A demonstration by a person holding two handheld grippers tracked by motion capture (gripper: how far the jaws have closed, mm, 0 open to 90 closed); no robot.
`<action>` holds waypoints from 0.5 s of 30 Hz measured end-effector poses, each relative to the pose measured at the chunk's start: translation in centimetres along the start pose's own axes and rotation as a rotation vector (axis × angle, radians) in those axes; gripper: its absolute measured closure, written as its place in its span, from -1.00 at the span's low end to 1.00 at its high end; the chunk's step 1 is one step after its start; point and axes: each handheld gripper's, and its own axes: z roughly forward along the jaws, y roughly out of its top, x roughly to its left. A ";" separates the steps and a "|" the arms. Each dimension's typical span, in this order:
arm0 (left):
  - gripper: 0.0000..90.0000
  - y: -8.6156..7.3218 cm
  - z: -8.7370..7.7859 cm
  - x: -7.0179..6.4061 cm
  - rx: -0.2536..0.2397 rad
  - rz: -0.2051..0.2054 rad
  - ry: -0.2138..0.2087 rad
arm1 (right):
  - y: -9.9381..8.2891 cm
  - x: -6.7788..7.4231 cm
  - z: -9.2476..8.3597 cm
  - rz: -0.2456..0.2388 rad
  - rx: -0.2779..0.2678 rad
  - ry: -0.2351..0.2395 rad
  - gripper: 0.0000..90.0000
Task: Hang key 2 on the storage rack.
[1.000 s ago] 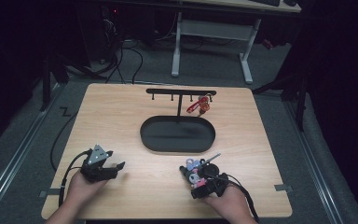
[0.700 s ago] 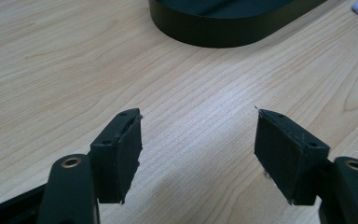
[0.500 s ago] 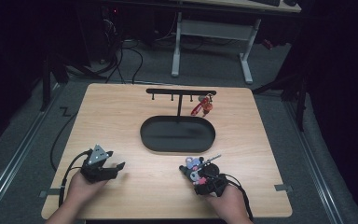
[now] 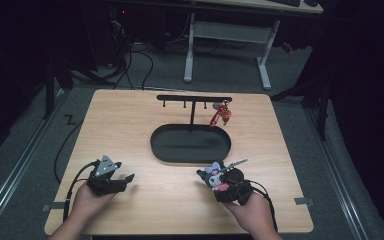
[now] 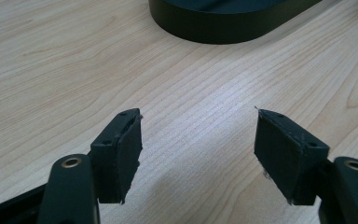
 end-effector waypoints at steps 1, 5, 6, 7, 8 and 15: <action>-0.28 0.0 0.0 0.0 0.000 0.000 0.000 | 0.1 -0.1 -0.3 0.002 -0.003 0.001 0.08; -0.28 0.0 0.0 0.1 -0.001 -0.002 -0.001 | 0.8 -0.6 -1.3 0.015 -0.023 -0.006 0.07; -0.28 0.0 0.0 0.1 -0.001 -0.002 -0.001 | 1.0 -0.7 -1.5 0.017 -0.029 -0.008 0.08; -0.28 0.0 0.0 0.1 0.000 -0.002 -0.002 | 1.2 -0.9 -1.8 0.017 -0.037 -0.007 0.08; -0.28 0.0 0.1 0.1 0.000 -0.002 -0.002 | 1.4 -0.9 -2.1 0.021 -0.042 -0.008 0.08; -0.28 0.0 0.0 0.1 0.000 0.000 -0.003 | 3.3 -1.4 -3.9 0.036 -0.091 0.000 0.08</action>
